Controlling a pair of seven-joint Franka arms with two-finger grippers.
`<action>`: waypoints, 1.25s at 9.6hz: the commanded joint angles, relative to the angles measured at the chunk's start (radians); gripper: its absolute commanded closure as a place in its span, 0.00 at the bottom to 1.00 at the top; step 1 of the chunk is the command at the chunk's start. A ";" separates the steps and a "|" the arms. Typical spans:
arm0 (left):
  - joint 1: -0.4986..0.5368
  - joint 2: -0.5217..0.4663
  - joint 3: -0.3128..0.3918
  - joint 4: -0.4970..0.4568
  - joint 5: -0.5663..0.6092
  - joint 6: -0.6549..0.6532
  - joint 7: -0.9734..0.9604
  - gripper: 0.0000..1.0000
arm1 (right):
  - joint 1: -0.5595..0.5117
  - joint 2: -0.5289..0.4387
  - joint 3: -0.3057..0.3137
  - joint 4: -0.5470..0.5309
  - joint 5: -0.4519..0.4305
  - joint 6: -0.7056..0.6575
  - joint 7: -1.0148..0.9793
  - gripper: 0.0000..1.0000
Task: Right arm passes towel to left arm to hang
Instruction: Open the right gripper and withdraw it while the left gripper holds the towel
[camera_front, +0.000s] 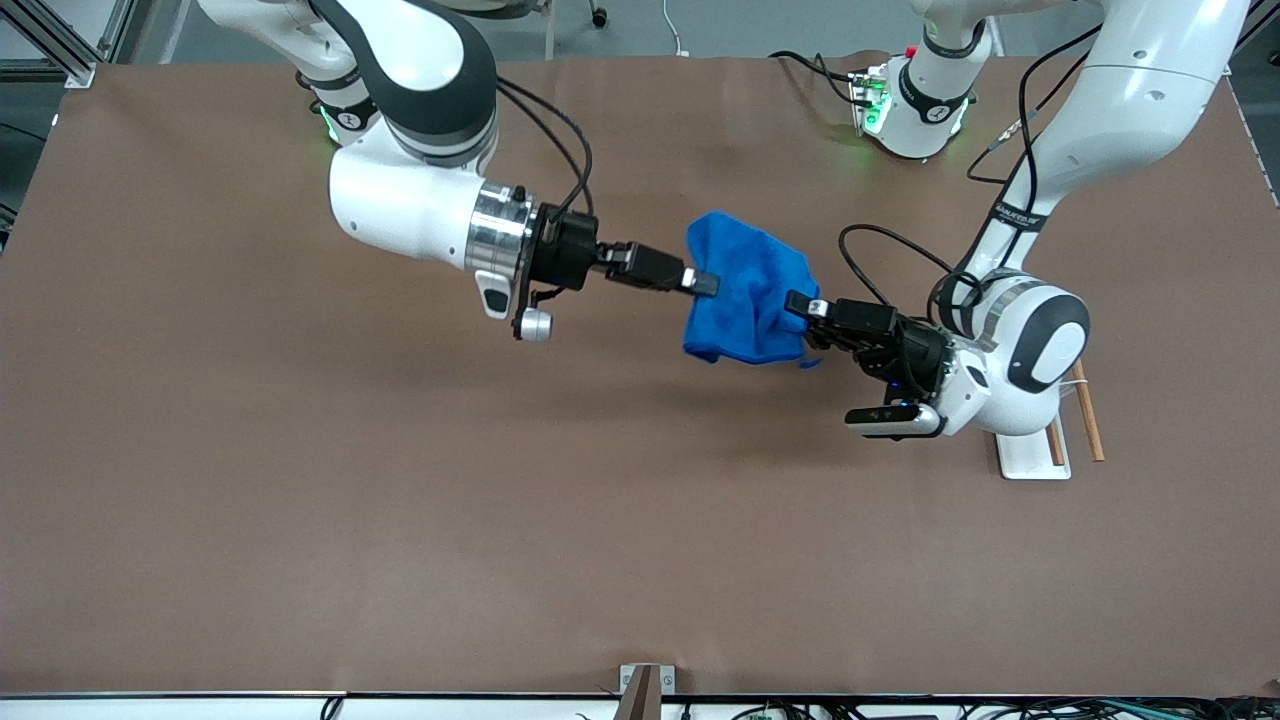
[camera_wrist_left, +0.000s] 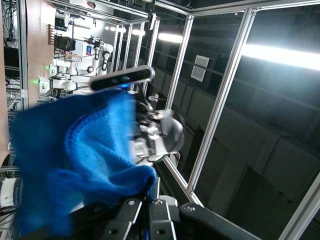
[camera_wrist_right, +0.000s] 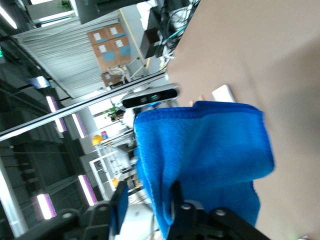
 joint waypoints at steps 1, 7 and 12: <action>-0.005 -0.037 0.037 0.018 0.107 0.037 -0.066 1.00 | -0.134 -0.016 0.008 -0.078 -0.237 -0.105 -0.003 0.00; -0.004 -0.175 0.175 0.125 0.555 0.067 -0.401 1.00 | -0.203 -0.138 -0.384 -0.075 -1.061 -0.518 0.026 0.00; -0.005 -0.235 0.267 0.151 0.857 0.093 -0.522 1.00 | -0.174 -0.288 -0.648 -0.027 -1.257 -0.753 0.053 0.00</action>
